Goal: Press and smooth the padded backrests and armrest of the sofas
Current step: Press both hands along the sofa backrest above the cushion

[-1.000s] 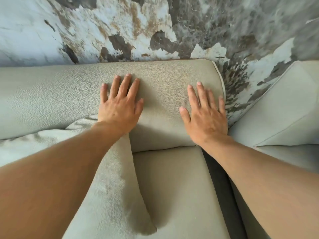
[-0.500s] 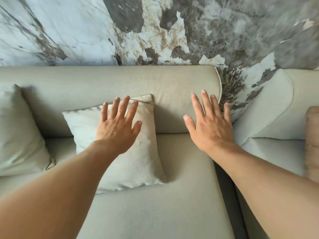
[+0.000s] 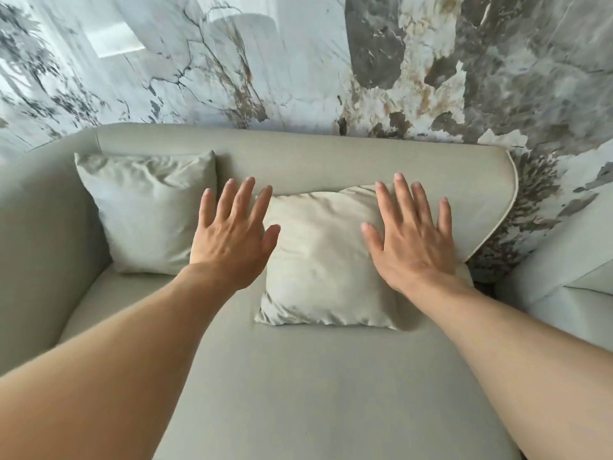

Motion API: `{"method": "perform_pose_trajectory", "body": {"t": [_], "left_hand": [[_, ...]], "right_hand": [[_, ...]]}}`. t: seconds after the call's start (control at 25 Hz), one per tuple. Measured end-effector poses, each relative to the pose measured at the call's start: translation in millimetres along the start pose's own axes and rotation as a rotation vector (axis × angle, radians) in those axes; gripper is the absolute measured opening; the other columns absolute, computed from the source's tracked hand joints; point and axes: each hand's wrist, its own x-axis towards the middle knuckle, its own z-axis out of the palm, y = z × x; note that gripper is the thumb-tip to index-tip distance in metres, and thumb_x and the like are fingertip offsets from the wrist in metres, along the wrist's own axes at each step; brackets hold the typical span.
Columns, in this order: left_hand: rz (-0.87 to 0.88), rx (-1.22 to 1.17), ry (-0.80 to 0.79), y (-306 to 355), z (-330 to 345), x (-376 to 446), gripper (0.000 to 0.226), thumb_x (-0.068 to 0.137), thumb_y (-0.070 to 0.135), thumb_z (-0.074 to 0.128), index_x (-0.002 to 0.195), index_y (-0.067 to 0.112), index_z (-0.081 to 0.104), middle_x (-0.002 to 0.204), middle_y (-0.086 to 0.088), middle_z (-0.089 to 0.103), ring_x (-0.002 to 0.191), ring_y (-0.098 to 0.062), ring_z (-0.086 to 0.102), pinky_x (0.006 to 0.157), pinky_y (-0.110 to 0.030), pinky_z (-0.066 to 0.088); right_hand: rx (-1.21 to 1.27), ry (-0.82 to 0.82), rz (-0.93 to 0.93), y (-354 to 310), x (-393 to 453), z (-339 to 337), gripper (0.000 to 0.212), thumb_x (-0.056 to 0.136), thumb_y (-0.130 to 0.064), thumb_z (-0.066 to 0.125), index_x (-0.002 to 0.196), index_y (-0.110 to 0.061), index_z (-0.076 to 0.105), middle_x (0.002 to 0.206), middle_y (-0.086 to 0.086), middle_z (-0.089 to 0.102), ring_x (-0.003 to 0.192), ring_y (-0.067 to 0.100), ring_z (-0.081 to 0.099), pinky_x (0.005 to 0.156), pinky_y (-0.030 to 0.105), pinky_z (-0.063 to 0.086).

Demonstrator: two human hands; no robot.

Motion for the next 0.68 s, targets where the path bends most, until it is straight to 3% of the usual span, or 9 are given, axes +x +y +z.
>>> {"method": "perform_pose_trajectory", "body": {"t": [0.48,0.68], "left_hand": [[-0.093,0.062,-0.027,-277,13,-21,0.068,0.091,0.054,0.011,0.153,0.027,0.0,0.163,-0.002,0.0,0.149,-0.025,-0.004,0.119,-0.05,-0.006],[-0.085,0.089,-0.051,-343,26,3,0.069,0.091,0.054,0.012,0.153,0.027,-0.001,0.163,-0.003,0.002,0.149,-0.025,-0.002,0.118,-0.05,-0.005]], "right_hand": [[-0.014,0.01,-0.018,-258,38,-9,0.065,0.093,-0.056,0.011,0.152,-0.033,-0.002,0.163,-0.003,-0.006,0.148,0.02,-0.002,0.115,0.05,-0.008],[-0.011,0.023,-0.036,-331,73,5,0.068,0.09,-0.058,0.007,0.152,-0.032,0.0,0.163,-0.003,-0.002,0.148,0.02,0.0,0.113,0.05,-0.01]]}}
